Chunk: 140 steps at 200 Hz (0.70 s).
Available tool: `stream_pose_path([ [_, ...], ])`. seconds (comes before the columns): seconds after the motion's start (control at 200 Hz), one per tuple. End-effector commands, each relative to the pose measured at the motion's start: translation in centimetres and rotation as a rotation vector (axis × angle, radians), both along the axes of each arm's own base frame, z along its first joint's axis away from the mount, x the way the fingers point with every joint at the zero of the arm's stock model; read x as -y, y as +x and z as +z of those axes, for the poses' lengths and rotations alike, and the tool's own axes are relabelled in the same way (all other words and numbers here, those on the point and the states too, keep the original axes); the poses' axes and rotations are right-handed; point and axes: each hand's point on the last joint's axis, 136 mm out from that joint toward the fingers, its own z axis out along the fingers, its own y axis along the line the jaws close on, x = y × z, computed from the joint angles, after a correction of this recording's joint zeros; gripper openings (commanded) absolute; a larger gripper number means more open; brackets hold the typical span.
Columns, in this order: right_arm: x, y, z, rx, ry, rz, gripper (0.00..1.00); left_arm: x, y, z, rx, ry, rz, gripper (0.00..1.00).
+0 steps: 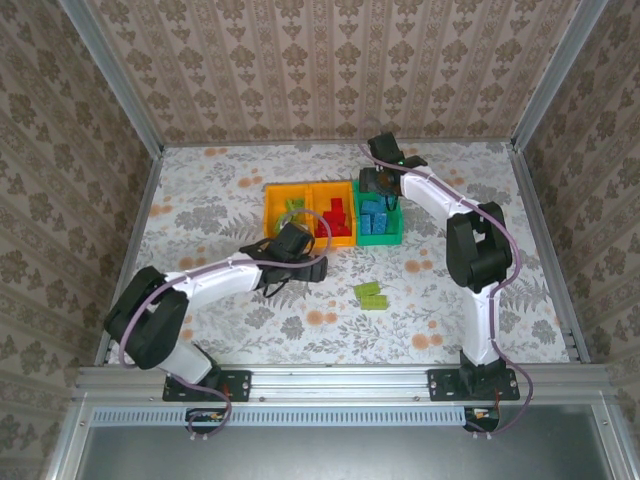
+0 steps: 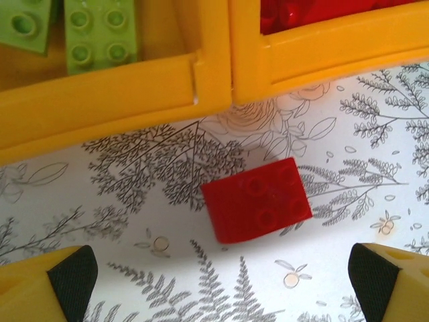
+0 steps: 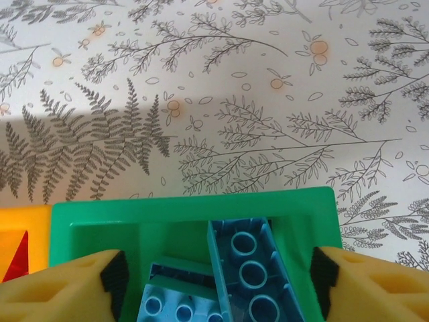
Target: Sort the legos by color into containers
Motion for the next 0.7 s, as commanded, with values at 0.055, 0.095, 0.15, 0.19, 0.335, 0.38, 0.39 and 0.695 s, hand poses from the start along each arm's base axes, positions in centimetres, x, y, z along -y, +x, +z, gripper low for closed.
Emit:
stream_pose_path([
  [0.055, -0.7, -1.8, 4.0, 0.056, 0.094, 0.008, 0.88, 1.1, 0.5, -0.9, -0.059, 0.005, 0.037, 1.0],
  [0.095, -0.6, -2.2, 4.7, 0.066, 0.105, 0.008, 0.9, 1.1, 0.6, -1.3, -0.071, 0.02, 0.046, 1.0],
  [0.15, -0.4, -2.9, 5.4, 0.076, 0.111, 0.005, 0.91, 1.1, 0.7, -1.9, -0.09, 0.034, 0.058, 1.0],
  [0.19, -0.2, -3.3, 5.9, 0.084, 0.111, 0.006, 0.93, 1.3, 0.7, -2.3, -0.098, 0.045, 0.058, 0.99],
  [0.335, 1.1, -5.0, 7.2, 0.109, 0.088, -0.011, 0.96, 1.5, 0.8, -3.7, -0.126, 0.087, 0.062, 0.94],
  [0.38, 1.5, -5.5, 7.4, 0.114, 0.079, -0.015, 0.96, 1.7, 0.9, -4.1, -0.129, 0.096, 0.054, 0.91],
  [0.39, 1.5, -5.6, 7.4, 0.114, 0.078, -0.016, 0.96, 1.8, 0.9, -4.1, -0.13, 0.097, 0.054, 0.91],
  [0.695, 3.6, -7.7, 7.8, 0.13, 0.04, -0.044, 0.98, 1.9, 0.6, -5.6, -0.156, 0.15, 0.035, 0.59],
])
